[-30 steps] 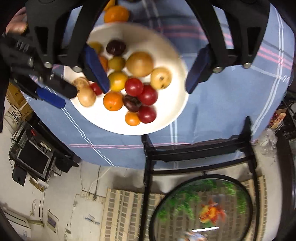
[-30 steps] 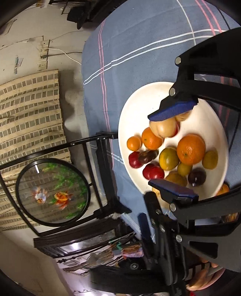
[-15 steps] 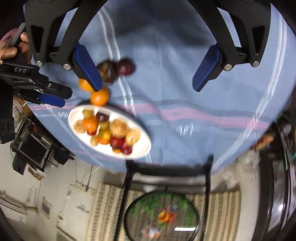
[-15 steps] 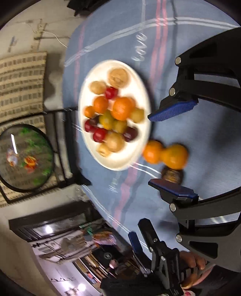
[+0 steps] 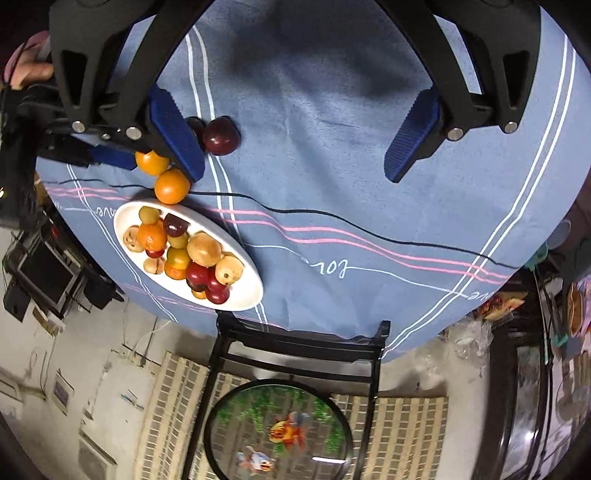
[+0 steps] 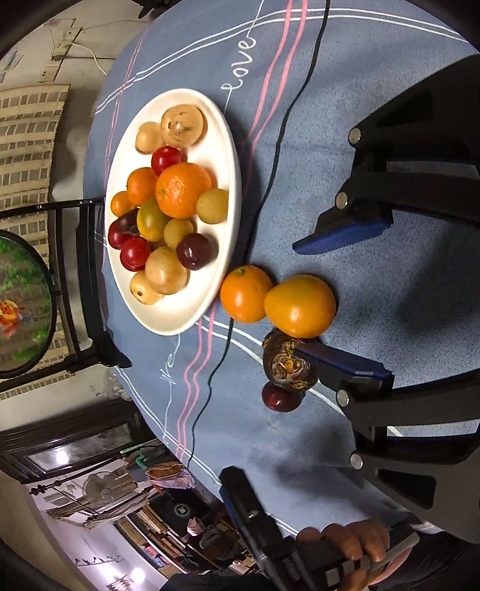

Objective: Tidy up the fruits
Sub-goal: 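Move the right tool to an orange while the left tool approaches a dark red plum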

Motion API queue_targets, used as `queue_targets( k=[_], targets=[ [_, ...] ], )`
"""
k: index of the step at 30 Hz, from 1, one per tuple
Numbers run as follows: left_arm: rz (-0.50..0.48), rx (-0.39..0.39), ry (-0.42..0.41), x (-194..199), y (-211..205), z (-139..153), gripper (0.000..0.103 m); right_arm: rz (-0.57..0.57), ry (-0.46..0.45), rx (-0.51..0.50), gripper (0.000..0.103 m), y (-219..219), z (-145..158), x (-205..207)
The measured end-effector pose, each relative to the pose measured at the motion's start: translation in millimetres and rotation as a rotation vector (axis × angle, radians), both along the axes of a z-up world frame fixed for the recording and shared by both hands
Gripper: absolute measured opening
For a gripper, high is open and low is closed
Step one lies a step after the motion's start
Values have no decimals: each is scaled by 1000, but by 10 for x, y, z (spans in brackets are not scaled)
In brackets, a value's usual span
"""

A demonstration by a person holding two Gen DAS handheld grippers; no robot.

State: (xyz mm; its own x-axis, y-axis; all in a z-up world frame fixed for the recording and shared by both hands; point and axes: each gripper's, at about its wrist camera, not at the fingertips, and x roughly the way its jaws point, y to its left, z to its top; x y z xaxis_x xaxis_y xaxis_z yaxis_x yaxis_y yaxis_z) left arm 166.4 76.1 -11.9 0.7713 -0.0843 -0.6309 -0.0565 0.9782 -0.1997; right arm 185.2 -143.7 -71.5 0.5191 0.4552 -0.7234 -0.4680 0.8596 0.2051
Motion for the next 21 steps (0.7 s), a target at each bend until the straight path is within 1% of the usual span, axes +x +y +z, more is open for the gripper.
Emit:
queue_targets(
  k=[3, 5, 9, 13, 15, 18, 20, 21],
  targets=[
    [10, -22, -8, -6, 41, 19, 100, 5, 17, 15, 46, 14, -31, 26],
    [12, -30, -12, -10, 51, 28, 99, 4, 13, 9, 46, 31, -36, 26],
    [12, -22, -21, -17, 27, 40, 99, 3, 31, 27, 46, 60, -70, 70],
    [13, -13, -26, -22, 13, 36, 100, -1, 29, 42, 39, 57, -70, 81],
    [11, -15, -16, -5, 11, 16, 99, -2, 33, 45, 39, 42, -65, 82],
    [-22, -9, 16, 28, -22, -36, 99, -21, 38, 76, 39, -39, -6, 72],
    [-80, 26, 21, 31, -112, -50, 97, -33, 30, 100, 39, -106, 56, 62],
    [-127, 77, 7, 11, -196, -39, 92, -41, 24, 107, 39, -139, 91, 60]
  ],
)
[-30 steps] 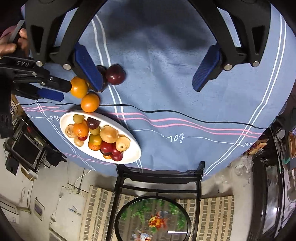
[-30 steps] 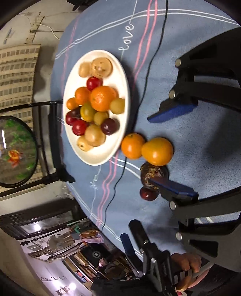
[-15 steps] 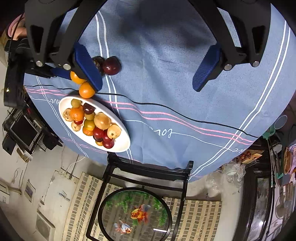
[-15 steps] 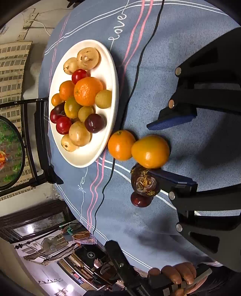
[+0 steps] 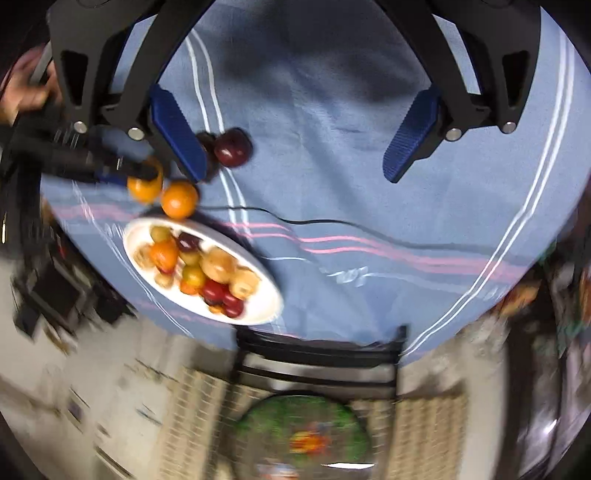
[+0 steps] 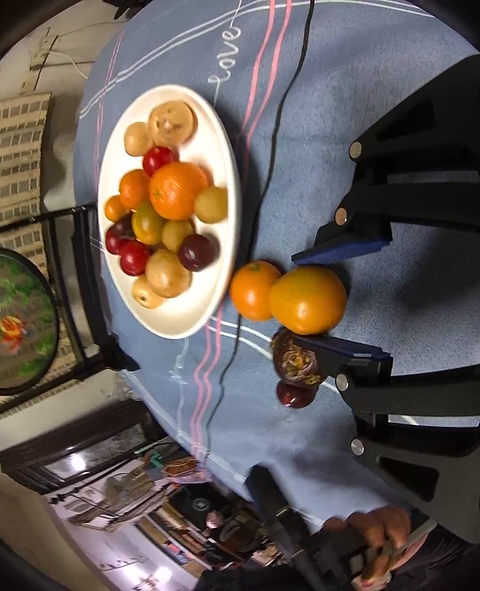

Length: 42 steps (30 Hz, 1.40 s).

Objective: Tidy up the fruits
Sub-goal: 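Move the right tool to an orange while the left tool approaches a dark red plum, then grasp the orange with the right tool while the left tool grasps the dark red plum, then carry both fruits over the white plate and open both tools to release them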

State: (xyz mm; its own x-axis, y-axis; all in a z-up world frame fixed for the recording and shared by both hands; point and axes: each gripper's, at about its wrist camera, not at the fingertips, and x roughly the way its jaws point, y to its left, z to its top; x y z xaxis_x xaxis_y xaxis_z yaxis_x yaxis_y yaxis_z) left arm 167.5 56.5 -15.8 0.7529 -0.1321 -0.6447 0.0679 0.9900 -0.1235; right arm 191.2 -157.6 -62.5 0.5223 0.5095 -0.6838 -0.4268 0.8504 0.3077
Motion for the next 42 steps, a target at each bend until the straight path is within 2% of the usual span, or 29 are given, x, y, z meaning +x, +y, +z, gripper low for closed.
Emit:
queue_targets(
  k=[2, 3, 4, 7, 18, 19, 28, 31, 35, 42],
  targets=[
    [-83, 80, -28, -51, -139, -4, 82, -13, -7, 3, 39, -51, 39, -9],
    [-119, 94, -25, -54, -181, -25, 74, -17, -7, 5, 39, -67, 50, -9],
    [-150, 106, -12, -42, -218, -55, 64, -20, -5, 7, 39, -80, 56, -10],
    [-214, 126, 59, 33, -296, -196, 52, -26, -5, 10, 39, -103, 73, -16],
    [-256, 150, 103, 134, -421, -330, 52, -29, 12, 10, 39, -110, 55, -3],
    [-257, 156, 106, 152, -431, -336, 47, -27, 14, 10, 39, -110, 54, -3],
    [-300, 170, 144, 285, -573, -431, 32, -34, 16, 6, 39, -113, 66, 1],
    [-293, 213, 129, 293, -650, -444, 32, -31, 15, 9, 39, -115, 75, -13],
    [-283, 181, 134, 327, -618, -441, 32, -35, 9, 10, 39, -121, 87, -21],
    [-269, 188, 130, 341, -649, -437, 32, -49, 6, 1, 39, -140, 79, -18]
  ],
)
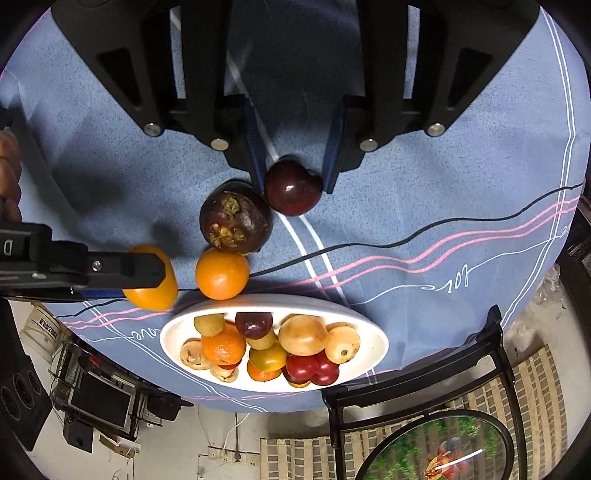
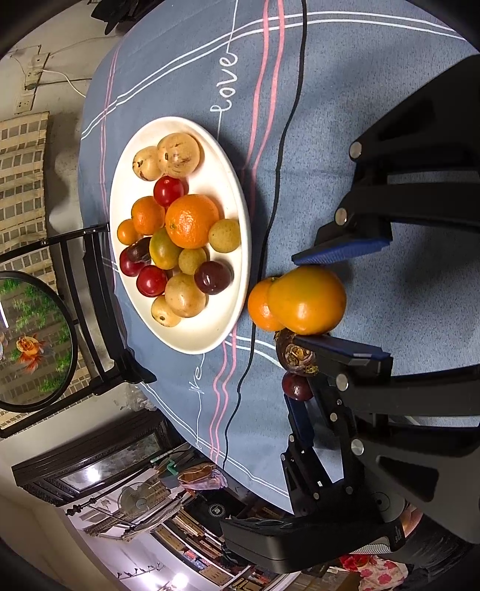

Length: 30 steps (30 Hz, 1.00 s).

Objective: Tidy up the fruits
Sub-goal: 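Carry both fruits over the white plate and open both tools to release them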

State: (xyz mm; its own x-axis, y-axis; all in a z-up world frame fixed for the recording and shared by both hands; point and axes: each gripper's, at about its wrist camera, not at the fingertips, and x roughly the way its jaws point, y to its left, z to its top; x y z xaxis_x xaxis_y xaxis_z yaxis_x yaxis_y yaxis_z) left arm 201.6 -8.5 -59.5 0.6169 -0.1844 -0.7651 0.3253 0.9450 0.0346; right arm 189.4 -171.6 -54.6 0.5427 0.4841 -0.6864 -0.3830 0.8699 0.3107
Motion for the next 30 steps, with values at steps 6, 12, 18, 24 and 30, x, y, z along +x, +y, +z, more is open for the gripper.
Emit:
queue_targets(
  k=[6, 12, 18, 24, 30],
  targets=[
    [19, -29, -19, -64, 44, 68, 31, -3, -10, -3, 39, -14, 21, -12],
    [19, -91, -90, -191, 63, 384, 31, -10, -74, 33, 39, -99, 175, -54],
    [-34, -119, -176, 118, -69, 926, 31, -74, -225, 33, 39, -246, 488, 99],
    [-31, -110, -137, 898, -314, 896, 31, -126, -271, -24, 38, -273, 421, 674],
    [3, -80, -86, 1360, -434, 632, 32, -141, -213, -26, 39, -318, 215, 1029]
  ],
)
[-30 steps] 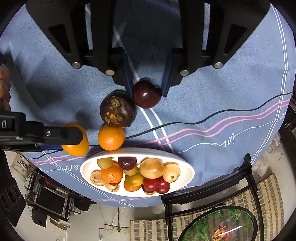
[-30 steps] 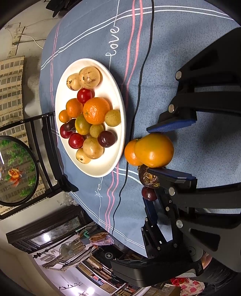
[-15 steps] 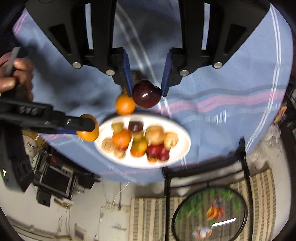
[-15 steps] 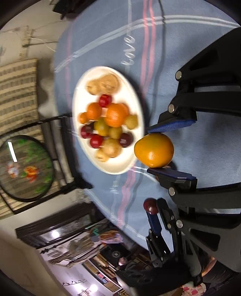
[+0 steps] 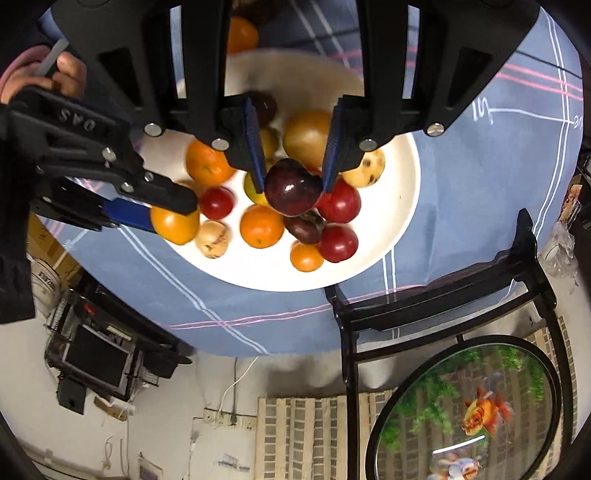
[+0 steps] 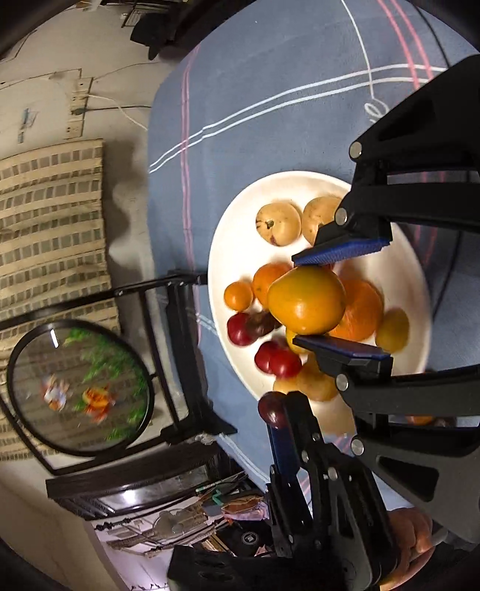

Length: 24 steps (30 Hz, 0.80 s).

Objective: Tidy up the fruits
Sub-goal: 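Carry both fruits over the white plate and open both tools to release them, then move the right tool to the tangerine while the left tool approaches the last dark brown fruit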

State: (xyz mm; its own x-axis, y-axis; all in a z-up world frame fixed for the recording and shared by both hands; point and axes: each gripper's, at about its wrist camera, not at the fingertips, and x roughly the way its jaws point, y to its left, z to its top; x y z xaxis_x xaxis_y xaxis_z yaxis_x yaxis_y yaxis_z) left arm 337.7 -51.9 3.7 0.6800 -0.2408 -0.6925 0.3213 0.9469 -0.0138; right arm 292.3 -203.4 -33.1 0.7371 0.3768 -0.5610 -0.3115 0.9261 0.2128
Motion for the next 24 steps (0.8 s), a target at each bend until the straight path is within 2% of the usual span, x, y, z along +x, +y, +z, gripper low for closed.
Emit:
queue_targets(
  k=[1, 2, 3, 4, 6, 10, 14, 18, 20, 24],
  targets=[
    [15, 4, 5, 32, 1, -17, 36, 2, 3, -12, 41, 11, -10, 23],
    [37, 5, 11, 47, 11, -22, 45, 4, 6, -23, 44, 23, -16, 25],
    [49, 3, 8, 47, 12, -4, 71, 5, 5, -26, 57, 27, -11, 3],
    [95, 12, -26, -17, 52, 37, 84, -5, -16, -18, 64, 9, 25, -57],
    [125, -19, -74, -160, 158, 124, 93, 9, -44, -5, 65, 1, 121, -153],
    [149, -100, -70, -511, 404, 222, 97, 14, -73, 9, 65, -3, 279, -343],
    [216, -103, -107, -987, 652, 181, 100, 39, -64, -12, 65, 76, 306, -655],
    [296, -96, -132, -1411, 862, -20, 100, 106, -27, -4, 65, 241, 156, -983],
    [370, -78, -100, -1508, 959, -139, 100, 121, 22, 2, 65, 318, 52, -1043],
    [419, -94, -125, -1608, 1076, -122, 100, 142, 70, -22, 65, 443, -74, -1035]
  ],
)
